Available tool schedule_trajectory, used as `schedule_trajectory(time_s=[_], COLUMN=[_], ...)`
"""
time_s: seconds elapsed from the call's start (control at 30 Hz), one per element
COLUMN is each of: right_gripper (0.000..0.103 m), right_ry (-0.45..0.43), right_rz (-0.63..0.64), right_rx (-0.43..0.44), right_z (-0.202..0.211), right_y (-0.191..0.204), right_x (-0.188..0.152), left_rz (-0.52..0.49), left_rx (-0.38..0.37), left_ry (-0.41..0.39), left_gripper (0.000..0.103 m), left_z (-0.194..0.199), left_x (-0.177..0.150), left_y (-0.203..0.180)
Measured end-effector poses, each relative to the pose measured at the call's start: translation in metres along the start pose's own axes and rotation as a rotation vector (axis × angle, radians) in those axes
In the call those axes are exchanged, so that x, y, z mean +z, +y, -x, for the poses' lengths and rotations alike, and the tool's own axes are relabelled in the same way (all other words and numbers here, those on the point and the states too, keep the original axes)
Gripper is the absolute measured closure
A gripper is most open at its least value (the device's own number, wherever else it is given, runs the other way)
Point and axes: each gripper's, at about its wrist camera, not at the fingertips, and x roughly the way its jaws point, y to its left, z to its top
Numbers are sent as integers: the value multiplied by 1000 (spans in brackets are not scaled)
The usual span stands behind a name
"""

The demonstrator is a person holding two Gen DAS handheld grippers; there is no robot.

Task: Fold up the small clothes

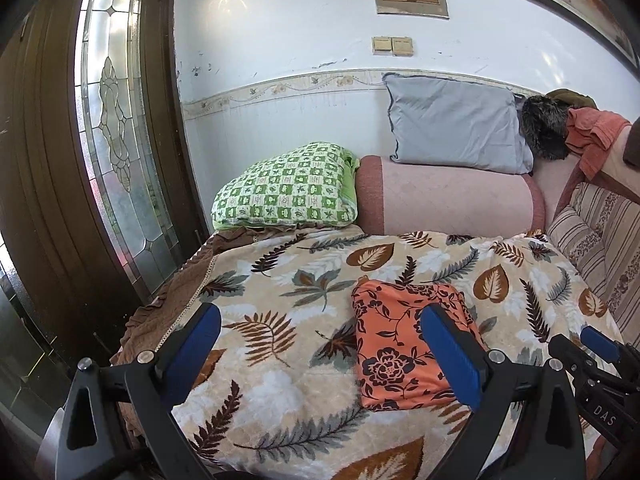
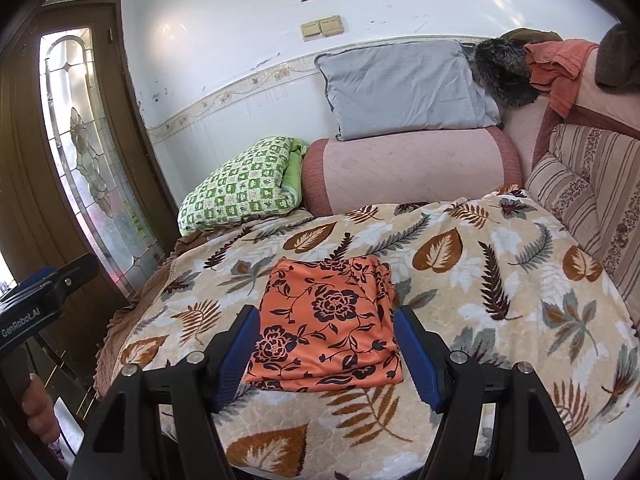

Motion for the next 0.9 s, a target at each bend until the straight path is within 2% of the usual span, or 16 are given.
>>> schedule_trajectory(time_s=[0.2,0.73,0.9], right_gripper=[30,30,30], right_ry=[6,53,66], right_rz=[5,28,34], right_rx=[6,19,21], right_z=[-1,-20,-26], right_y=[2,7,8], right_x=[-1,-6,-7], left_rz=[18,23,30], left_rx=[-12,35,28], left_ry=[8,18,29], left_gripper=[3,3,3], left_z=[0,-17,-24], left_x=[0,0,-2], left_y=[3,7,10])
